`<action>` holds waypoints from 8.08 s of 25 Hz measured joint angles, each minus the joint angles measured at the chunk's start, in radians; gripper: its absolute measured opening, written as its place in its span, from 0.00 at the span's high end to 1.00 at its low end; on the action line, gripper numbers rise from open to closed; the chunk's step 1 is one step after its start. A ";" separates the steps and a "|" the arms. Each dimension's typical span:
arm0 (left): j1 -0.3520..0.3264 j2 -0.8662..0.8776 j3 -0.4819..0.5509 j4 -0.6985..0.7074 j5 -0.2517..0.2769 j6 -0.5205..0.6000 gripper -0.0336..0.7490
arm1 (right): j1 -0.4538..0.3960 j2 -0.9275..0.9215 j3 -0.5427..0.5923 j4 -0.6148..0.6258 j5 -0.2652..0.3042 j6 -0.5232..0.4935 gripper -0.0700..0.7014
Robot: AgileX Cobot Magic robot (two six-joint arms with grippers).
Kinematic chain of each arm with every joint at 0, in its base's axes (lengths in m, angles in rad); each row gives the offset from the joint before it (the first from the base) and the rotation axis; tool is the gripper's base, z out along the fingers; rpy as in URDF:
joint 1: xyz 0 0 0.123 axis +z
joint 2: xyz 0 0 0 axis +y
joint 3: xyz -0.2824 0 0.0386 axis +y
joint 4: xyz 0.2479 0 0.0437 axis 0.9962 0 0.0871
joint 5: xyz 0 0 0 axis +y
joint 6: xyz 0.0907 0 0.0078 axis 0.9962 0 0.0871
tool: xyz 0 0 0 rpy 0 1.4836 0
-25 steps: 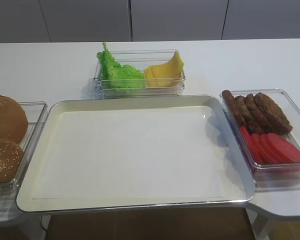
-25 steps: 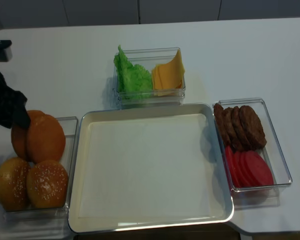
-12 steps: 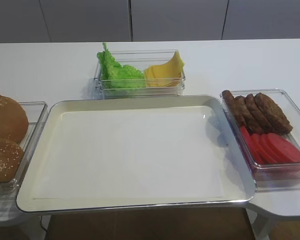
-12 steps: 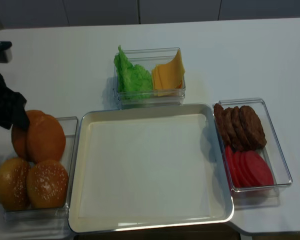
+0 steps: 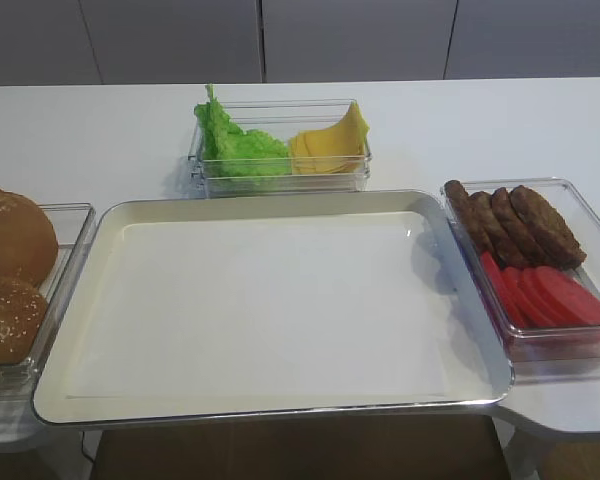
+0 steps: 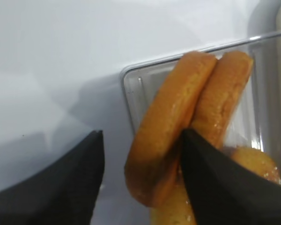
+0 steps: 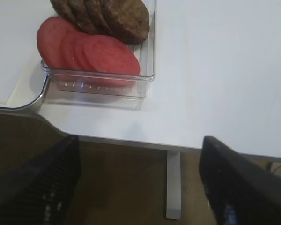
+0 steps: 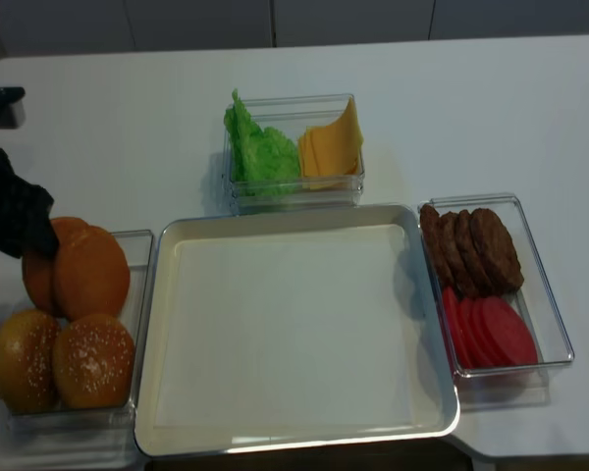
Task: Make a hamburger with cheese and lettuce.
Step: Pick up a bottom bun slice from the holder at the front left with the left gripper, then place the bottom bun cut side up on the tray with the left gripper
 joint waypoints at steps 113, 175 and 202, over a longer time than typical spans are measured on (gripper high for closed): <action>-0.647 -0.225 -0.053 0.015 -0.171 0.367 0.81 | 0.000 0.000 0.000 -0.002 0.002 -0.002 0.11; -0.951 0.056 -0.058 0.245 -0.334 0.465 0.81 | 0.000 0.000 0.000 -0.002 0.002 -0.004 0.11; -0.951 0.056 -0.059 0.245 -0.311 0.368 0.81 | 0.000 0.000 0.000 -0.002 0.002 -0.008 0.11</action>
